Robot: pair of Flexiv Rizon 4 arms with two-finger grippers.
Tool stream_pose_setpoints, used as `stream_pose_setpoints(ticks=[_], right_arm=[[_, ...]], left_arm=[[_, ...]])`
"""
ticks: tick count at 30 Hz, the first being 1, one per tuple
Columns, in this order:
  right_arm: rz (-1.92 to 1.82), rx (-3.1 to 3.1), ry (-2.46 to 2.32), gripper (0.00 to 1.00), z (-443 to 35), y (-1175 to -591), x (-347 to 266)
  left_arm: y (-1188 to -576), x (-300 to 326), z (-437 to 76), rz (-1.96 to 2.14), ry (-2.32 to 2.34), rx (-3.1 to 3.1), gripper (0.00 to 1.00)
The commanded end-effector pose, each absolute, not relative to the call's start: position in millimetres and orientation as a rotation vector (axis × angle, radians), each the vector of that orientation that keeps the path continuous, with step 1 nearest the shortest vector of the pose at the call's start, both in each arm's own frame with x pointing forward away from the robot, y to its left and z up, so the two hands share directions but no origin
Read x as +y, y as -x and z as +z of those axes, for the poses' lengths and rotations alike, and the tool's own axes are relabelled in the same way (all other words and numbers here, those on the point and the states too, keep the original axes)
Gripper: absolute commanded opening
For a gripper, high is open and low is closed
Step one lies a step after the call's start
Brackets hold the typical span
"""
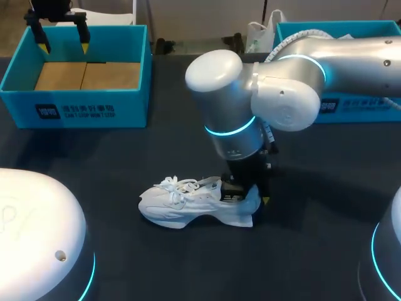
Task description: Take the shoe out of the shoebox, open the shoe tongue, remove and reinsert the insole, then place the shoe into the shoebox
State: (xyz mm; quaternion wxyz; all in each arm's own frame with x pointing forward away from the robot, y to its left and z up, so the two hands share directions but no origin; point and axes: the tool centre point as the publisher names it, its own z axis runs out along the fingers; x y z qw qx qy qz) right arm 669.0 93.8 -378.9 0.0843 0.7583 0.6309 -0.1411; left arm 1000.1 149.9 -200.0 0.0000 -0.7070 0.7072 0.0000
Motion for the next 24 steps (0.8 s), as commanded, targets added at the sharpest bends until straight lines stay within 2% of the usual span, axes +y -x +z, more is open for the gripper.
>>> stream_pose_setpoints(ticks=[1,2,5,14,24], right_arm=[[-0.447,1.589,-2.376,0.49,-380.6,-662.9,103.9],[-0.440,1.589,-2.378,0.53,-378.9,-662.4,103.4],[-0.424,1.593,-2.389,1.00,-374.0,-661.2,102.2],[-0.307,1.662,-2.433,1.00,-337.2,-658.4,99.4],[-0.086,2.023,-2.336,1.00,-292.4,-662.9,88.0]], left_arm=[[-1000.0,149.9,-200.0,0.000,2.221,2.222,1.00],[-1000.0,149.9,-200.0,0.000,2.221,2.222,1.00],[-1000.0,149.9,-200.0,0.000,2.221,2.222,1.00],[-1000.0,149.9,-200.0,0.000,2.221,2.222,1.00],[-1000.0,149.9,-200.0,0.000,2.221,2.222,1.00]])
